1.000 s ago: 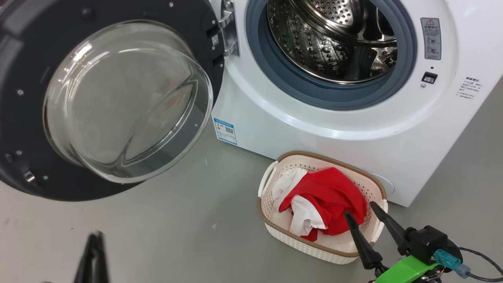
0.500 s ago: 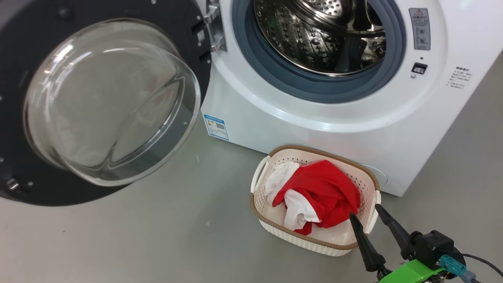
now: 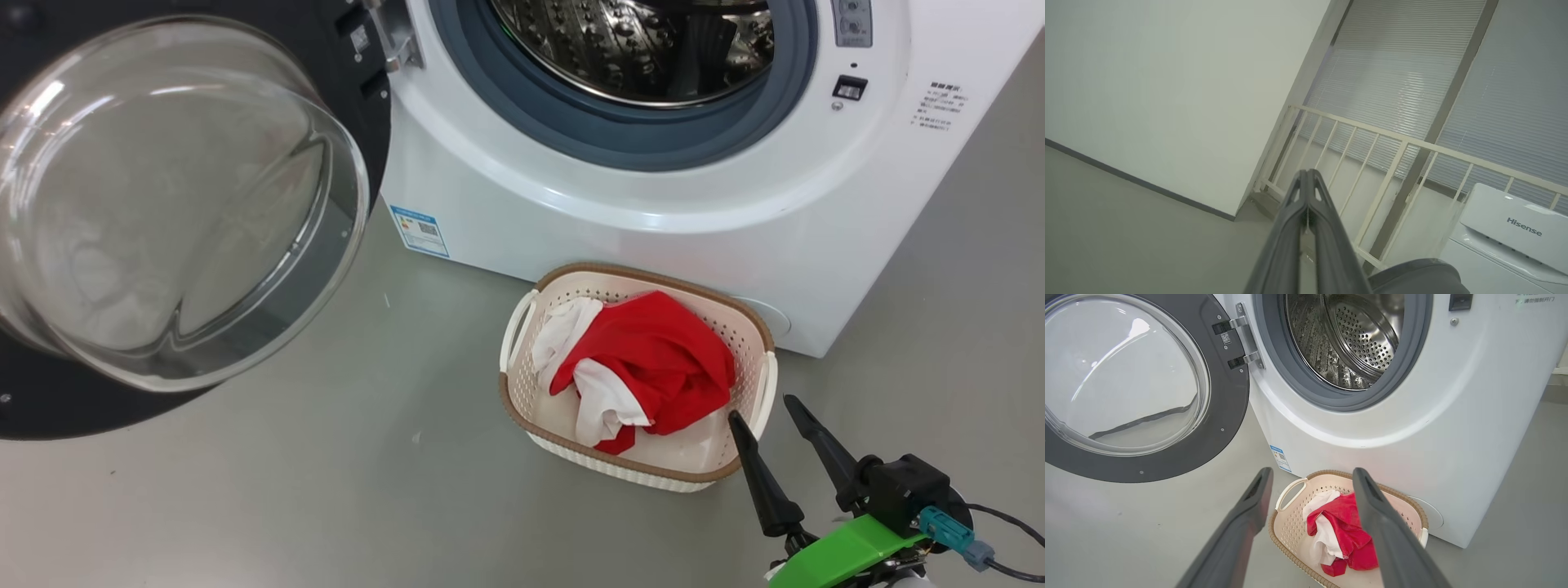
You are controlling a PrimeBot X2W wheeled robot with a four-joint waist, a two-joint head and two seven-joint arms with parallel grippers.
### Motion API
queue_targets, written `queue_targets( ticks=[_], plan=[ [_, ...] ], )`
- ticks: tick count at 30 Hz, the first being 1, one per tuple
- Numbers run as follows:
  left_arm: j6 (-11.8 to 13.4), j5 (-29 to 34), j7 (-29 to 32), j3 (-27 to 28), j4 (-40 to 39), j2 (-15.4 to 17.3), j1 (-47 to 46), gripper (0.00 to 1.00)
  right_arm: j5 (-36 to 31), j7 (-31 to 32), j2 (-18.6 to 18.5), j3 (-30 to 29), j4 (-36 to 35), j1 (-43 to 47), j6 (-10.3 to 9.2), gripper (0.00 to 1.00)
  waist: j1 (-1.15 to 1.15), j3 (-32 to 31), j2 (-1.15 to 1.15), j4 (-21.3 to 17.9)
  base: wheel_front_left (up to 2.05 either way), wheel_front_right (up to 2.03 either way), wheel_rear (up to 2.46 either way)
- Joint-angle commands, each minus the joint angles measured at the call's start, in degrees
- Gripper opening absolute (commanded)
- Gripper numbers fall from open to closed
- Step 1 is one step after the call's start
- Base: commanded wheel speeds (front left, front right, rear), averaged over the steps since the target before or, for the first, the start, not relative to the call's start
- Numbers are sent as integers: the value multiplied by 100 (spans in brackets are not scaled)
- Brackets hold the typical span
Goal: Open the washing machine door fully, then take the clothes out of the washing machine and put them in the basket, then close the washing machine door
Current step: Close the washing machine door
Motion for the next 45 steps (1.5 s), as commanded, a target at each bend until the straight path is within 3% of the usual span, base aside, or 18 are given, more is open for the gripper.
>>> queue_targets(
  ticks=[1, 8, 17, 30, 45],
  plan=[
    [-31, -216, 230, 42, 204, 539, -259, 0, -75, -37, -20, 103, -146, -162, 28, 100, 0, 99, 0, -51, 0, 0, 0],
    [-31, -1176, 1875, -323, 1881, 1032, -994, 0, -147, -37, -48, 111, -149, -293, 28, 100, 0, 398, 0, -103, 0, 0, 0],
    [-32, -1536, 3557, -590, 2961, 1160, -1459, 0, -183, -37, -92, 139, -140, -408, 28, 100, 0, 648, 0, -71, 0, 0, 0],
    [-32, -1904, 5053, -1016, 2366, 995, -1206, 0, -179, -37, -69, 157, -92, -434, 28, 100, 0, 563, 0, 11, 0, 0, 0],
    [-32, -2540, 6039, -1219, 1107, 1131, -482, 0, -122, -37, -5, 162, -68, -310, 28, 100, 0, 274, 0, 54, 0, 0, 0]
  ],
)
